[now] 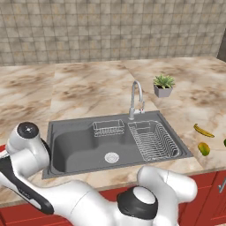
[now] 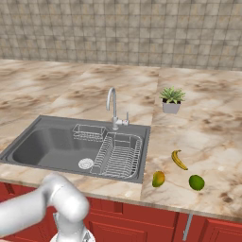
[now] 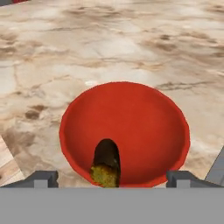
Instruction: There is a mixed pile of frozen fruits and vegetables on the counter. Locate all the frozen vegetables and place the items in a bowl on the counter. Take all the frozen fruits and defrost them in a running sink.
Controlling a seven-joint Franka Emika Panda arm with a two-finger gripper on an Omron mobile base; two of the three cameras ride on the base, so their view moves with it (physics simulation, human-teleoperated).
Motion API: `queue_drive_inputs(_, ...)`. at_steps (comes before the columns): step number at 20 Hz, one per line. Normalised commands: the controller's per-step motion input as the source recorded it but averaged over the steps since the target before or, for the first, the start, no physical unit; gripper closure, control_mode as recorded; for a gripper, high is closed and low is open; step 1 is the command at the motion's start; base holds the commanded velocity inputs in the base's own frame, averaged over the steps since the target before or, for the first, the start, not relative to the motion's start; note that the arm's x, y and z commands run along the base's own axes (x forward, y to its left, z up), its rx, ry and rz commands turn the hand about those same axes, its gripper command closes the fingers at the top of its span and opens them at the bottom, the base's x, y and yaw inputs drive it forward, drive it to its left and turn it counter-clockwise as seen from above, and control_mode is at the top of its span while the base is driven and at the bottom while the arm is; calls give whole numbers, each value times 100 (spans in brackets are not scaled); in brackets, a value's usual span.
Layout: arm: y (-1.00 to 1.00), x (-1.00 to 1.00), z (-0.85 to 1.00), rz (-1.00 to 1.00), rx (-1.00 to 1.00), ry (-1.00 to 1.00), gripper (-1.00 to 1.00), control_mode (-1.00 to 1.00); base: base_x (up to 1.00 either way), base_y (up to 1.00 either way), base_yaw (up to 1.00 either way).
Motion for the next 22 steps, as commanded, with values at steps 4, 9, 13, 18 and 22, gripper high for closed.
queue_drive_inputs(4, -50, -38, 29, 0, 0, -14, -100, -100, 0, 0, 0)
queue_drive_inputs(9, -70, -27, 0, -1, 0, -7, -100, -100, 0, 0, 0)
queue_drive_inputs(13, -82, -15, 0, -7, 0, -4, -100, -100, 0, 0, 0)
queue_drive_inputs(18, -85, -3, 17, -12, 3, -4, -100, -100, 0, 0, 0)
queue_drive_inputs(22, -76, 0, 26, -16, 7, -1, -100, -100, 0, 0, 0)
